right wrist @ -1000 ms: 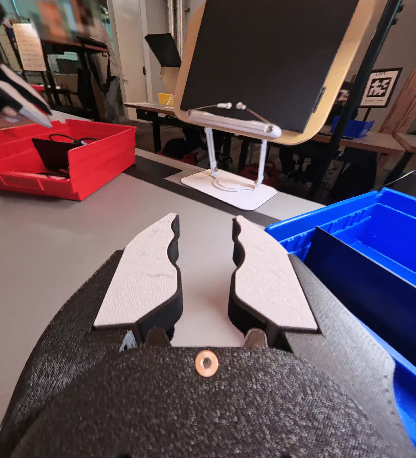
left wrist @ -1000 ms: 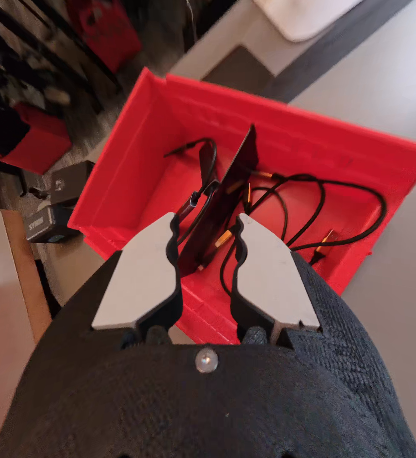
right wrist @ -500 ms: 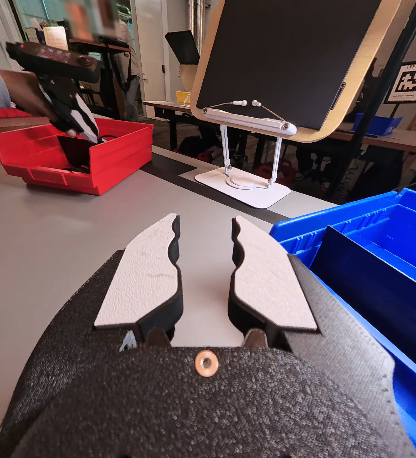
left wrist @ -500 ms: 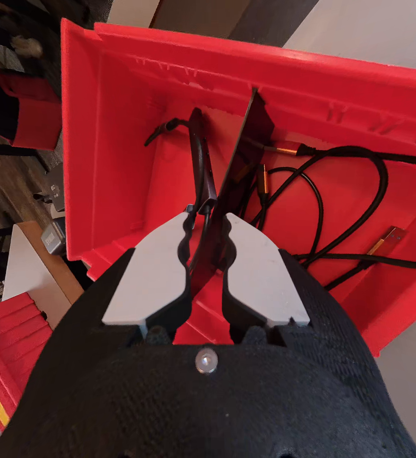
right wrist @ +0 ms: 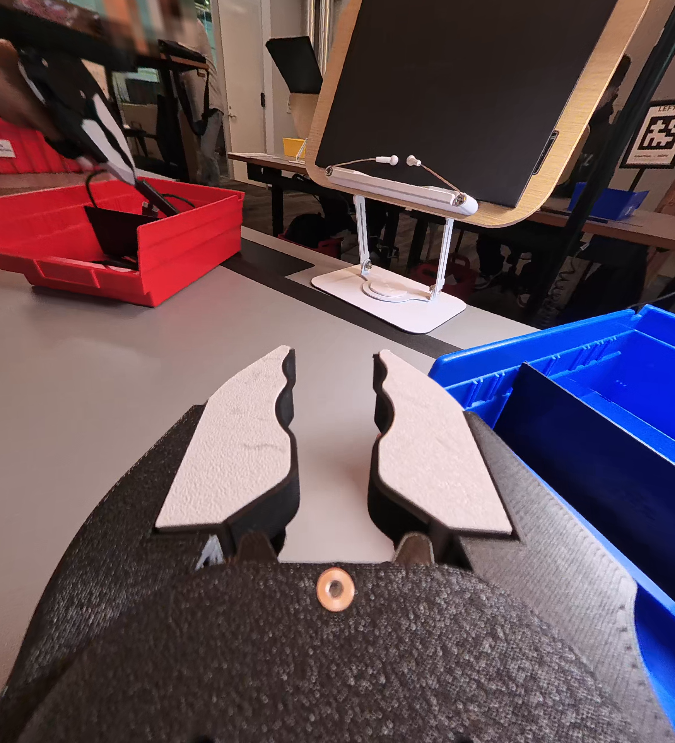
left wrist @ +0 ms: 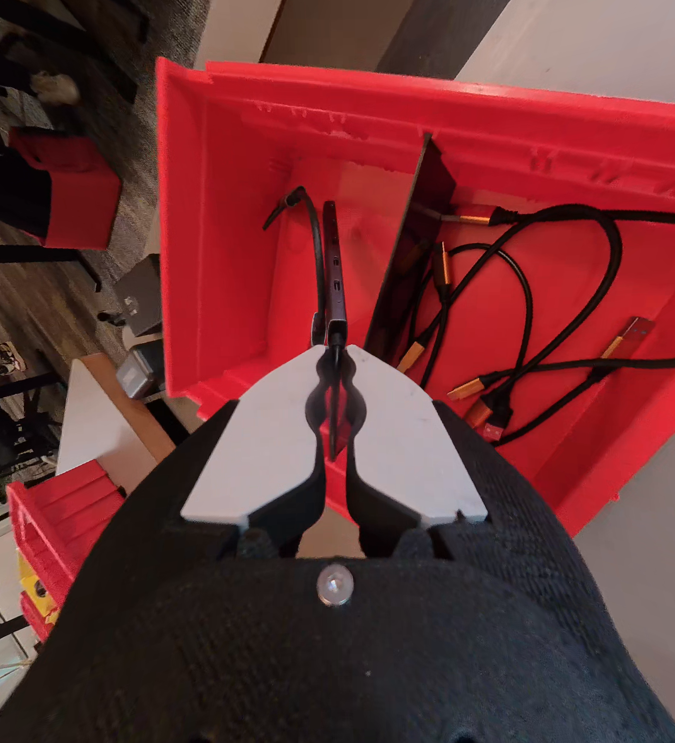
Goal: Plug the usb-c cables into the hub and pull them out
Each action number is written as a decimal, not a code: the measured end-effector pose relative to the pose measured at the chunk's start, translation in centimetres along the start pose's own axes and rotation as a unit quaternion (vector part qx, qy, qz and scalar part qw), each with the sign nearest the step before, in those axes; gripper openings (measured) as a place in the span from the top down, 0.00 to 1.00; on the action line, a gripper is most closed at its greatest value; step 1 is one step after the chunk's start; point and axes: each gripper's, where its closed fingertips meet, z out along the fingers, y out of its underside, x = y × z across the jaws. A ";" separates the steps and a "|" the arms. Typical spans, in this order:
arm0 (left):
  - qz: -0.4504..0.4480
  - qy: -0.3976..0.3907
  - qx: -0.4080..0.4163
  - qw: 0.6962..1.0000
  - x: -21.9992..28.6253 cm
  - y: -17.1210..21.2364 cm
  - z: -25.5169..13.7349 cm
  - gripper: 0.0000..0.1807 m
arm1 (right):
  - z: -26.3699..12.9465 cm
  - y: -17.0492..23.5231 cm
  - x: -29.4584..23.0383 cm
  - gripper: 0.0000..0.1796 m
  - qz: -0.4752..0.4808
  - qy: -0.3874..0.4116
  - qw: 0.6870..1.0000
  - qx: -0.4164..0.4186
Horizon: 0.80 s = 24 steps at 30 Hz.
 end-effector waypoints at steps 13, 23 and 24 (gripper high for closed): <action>0.027 -0.077 0.088 0.993 -4.5 -2.7 -14.3 0.98 | 0.3 0.4 -0.6 0.80 -0.002 -0.007 1.000 -0.011; -0.017 0.001 0.421 0.907 0.8 -11.1 -27.9 0.98 | 0.4 -2.9 -2.9 0.80 0.052 -0.051 0.997 0.033; -0.023 0.031 0.464 0.885 2.2 -12.0 -28.8 0.98 | 0.4 -4.1 -3.5 0.80 0.054 -0.062 0.995 0.048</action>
